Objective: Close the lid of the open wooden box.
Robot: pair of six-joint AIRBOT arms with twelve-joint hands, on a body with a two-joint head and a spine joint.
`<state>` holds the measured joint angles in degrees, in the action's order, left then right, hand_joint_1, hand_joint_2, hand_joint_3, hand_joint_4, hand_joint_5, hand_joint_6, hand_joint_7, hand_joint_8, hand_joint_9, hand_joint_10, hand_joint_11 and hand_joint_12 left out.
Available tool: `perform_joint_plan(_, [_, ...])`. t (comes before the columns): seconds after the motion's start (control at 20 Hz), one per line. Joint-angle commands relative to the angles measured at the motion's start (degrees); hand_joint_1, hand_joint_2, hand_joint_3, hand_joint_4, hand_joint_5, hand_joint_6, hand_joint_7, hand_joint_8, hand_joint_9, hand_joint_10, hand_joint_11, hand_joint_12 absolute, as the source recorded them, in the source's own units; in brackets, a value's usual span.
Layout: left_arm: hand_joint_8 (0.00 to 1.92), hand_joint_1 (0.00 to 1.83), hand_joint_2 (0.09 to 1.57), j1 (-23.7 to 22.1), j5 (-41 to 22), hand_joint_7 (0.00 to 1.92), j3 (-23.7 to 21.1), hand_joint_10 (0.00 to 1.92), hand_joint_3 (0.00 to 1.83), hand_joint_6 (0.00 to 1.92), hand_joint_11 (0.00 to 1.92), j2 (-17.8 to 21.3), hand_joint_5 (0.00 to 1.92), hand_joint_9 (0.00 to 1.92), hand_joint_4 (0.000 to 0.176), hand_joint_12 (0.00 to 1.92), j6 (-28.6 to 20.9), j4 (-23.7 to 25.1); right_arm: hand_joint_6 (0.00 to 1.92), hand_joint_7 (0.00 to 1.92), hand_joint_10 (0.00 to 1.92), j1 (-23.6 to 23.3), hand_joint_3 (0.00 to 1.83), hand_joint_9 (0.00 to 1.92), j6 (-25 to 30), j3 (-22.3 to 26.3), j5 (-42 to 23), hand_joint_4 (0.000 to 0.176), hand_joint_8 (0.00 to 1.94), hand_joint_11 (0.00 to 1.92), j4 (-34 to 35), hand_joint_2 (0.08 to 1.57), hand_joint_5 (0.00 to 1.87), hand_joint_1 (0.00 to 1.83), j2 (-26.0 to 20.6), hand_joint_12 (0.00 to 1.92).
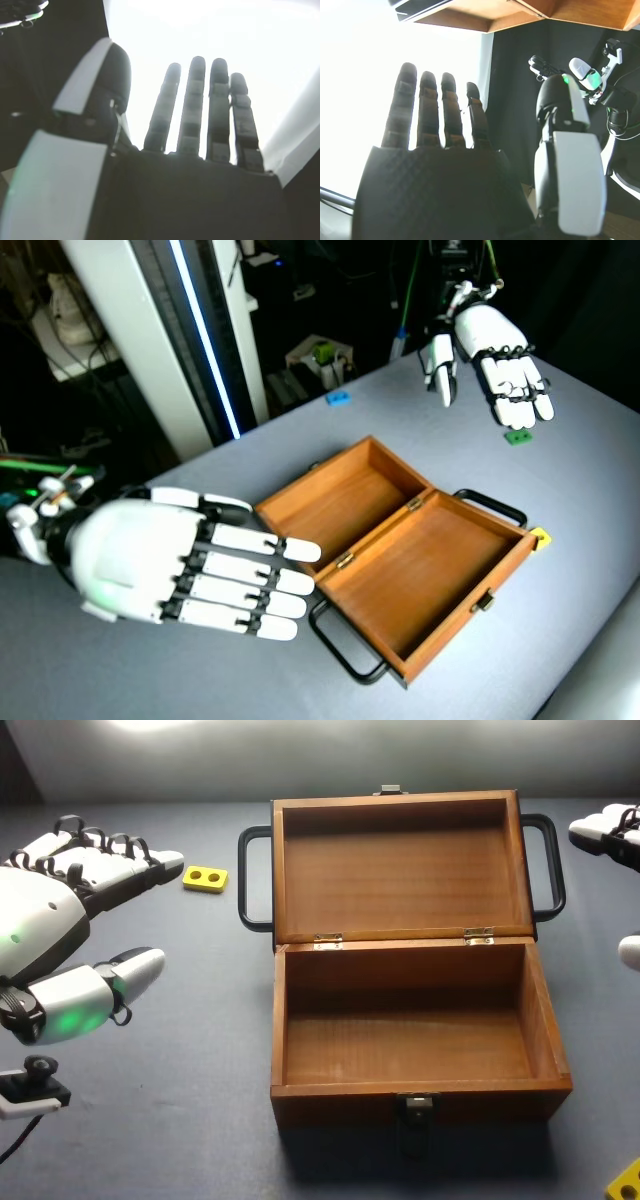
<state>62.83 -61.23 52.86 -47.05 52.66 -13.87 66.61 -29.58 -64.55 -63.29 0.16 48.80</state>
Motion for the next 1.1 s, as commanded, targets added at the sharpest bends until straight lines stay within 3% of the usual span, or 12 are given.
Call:
perform_joint_plan(0.0, [0.01, 0.19, 1.47, -0.8, -6.8, 0.31, 0.3, 0.02, 0.01, 0.00, 0.00, -0.1, 0.25, 0.24, 0.000, 0.48, -0.3, 0.4, 0.01, 0.09, 0.01, -0.8, 0.01, 0.04, 0.6, -0.2, -7.0, 0.076, 0.01, 0.06, 1.4, 1.39, 0.09, 0.33, 0.0, 0.06])
perform_joint_plan(0.25, [0.00, 0.16, 1.46, -1.0, -5.9, 0.34, 0.7, 0.00, 0.00, 0.00, 0.00, -0.5, 0.28, 0.29, 0.000, 0.63, -0.3, 0.4, 0.00, 0.11, 0.00, -0.8, 0.00, 0.07, 0.6, -0.4, -6.9, 0.052, 0.00, 0.11, 1.3, 1.40, 0.11, 0.30, 0.0, 0.04])
perform_joint_plan(0.3, [0.00, 0.20, 1.46, -1.4, -4.7, 0.31, 1.3, 0.00, 0.00, 0.00, 0.00, -0.7, 0.29, 0.27, 0.000, 0.61, -0.3, 0.4, 0.00, 0.11, 0.00, -0.8, 0.00, 0.08, 0.6, -0.6, -6.5, 0.033, 0.00, 0.12, 1.5, 1.40, 0.11, 0.30, 0.0, 0.04])
perform_joint_plan(0.35, [0.01, 0.12, 1.47, -1.8, -3.3, 0.19, 1.9, 0.00, 0.01, 0.01, 0.00, -1.0, 0.26, 0.15, 0.000, 0.38, -0.3, 0.4, 0.00, 0.10, 0.00, -0.8, 0.01, 0.06, 0.6, -1.0, -5.7, 0.008, 0.00, 0.09, 1.8, 1.42, 0.10, 0.21, 0.0, 0.02])
perform_joint_plan(0.4, [0.00, 0.03, 1.47, -2.9, -1.8, 0.15, 2.9, 0.01, 0.00, 0.00, 0.00, -1.6, 0.25, 0.09, 0.000, 0.23, -0.3, 0.6, 0.00, 0.09, 0.00, -0.8, 0.01, 0.05, 0.6, -1.8, -4.3, 0.000, 0.00, 0.08, 2.2, 1.42, 0.10, 0.13, 0.2, 0.02])
perform_joint_plan(0.5, [0.00, 0.00, 1.42, -5.4, 1.5, 0.14, 5.0, 0.01, 0.00, 0.00, 0.00, -2.9, 0.14, 0.10, 0.000, 0.01, -0.3, 0.7, 0.00, 0.08, 0.00, -1.2, 0.00, 0.04, 0.2, -3.4, -1.1, 0.000, 0.00, 0.06, 3.4, 1.38, 0.09, 0.00, 0.4, 0.01])
perform_joint_plan(0.6, [0.00, 0.00, 1.39, -7.9, 5.2, 0.02, 7.4, 0.00, 0.00, 0.00, 0.00, -4.5, 0.04, 0.04, 0.000, 0.00, -0.3, 0.7, 0.00, 0.07, 0.00, -1.6, 0.00, 0.03, 0.0, -5.3, 2.0, 0.000, 0.00, 0.07, 4.8, 1.38, 0.09, 0.00, 0.9, 0.01])
perform_joint_plan(0.8, [0.00, 0.00, 1.37, -11.5, 13.3, 0.00, 11.7, 0.00, 0.00, 0.00, 0.00, -7.7, 0.00, 0.00, 0.000, 0.00, -0.3, 1.4, 0.00, 0.04, 0.00, -5.0, 0.00, 0.01, 0.0, -9.6, 9.8, 0.000, 0.00, 0.04, 4.0, 1.37, 0.07, 0.00, 2.9, 0.01])
perform_joint_plan(1.05, [0.00, 0.00, 1.16, -14.3, 23.4, 0.00, 17.8, 0.00, 0.00, 0.00, 0.00, -12.6, 0.00, 0.00, 0.000, 0.00, -0.3, 1.1, 0.00, 0.06, 0.00, -11.6, 0.00, 0.01, 1.7, -14.9, 20.2, 0.000, 0.01, 0.05, -3.9, 1.39, 0.09, 0.00, 7.1, 0.01])
